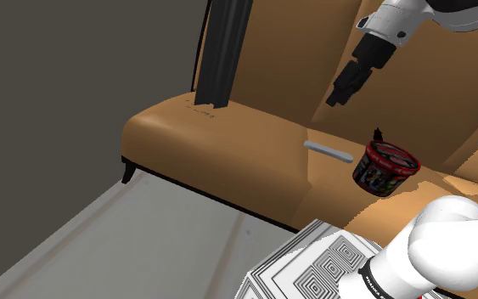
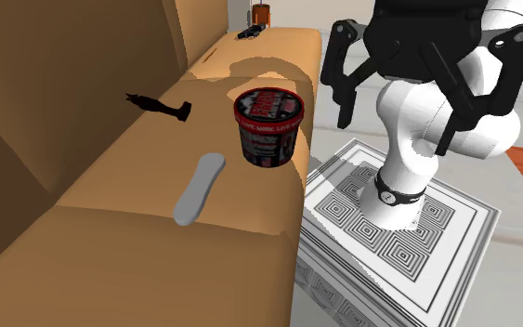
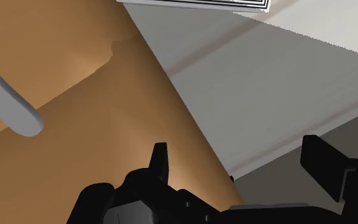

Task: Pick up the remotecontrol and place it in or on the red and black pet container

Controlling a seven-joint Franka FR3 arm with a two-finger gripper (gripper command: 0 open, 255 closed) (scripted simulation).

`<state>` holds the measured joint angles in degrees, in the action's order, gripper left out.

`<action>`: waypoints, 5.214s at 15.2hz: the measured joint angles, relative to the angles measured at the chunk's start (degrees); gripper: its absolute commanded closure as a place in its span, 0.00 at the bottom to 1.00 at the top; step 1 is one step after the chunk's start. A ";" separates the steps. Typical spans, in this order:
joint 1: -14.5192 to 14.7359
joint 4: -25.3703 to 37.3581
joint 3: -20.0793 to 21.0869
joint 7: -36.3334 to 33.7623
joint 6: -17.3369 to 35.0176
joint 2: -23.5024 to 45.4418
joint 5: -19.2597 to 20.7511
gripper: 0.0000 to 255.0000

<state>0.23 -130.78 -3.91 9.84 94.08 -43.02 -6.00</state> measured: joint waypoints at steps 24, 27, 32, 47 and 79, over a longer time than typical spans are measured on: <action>-2.04 -4.83 -24.91 39.52 20.37 21.43 12.66 0.00; -1.39 -2.50 -28.17 45.36 23.68 27.78 11.58 0.00; -1.16 2.48 -32.68 56.34 28.20 39.13 7.37 0.00; -2.25 2.82 -33.57 64.27 35.47 48.88 1.08 0.00; -1.50 10.00 -33.57 59.48 21.37 40.02 7.72 1.00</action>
<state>-1.27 -120.78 -37.47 69.32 115.45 -3.00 1.72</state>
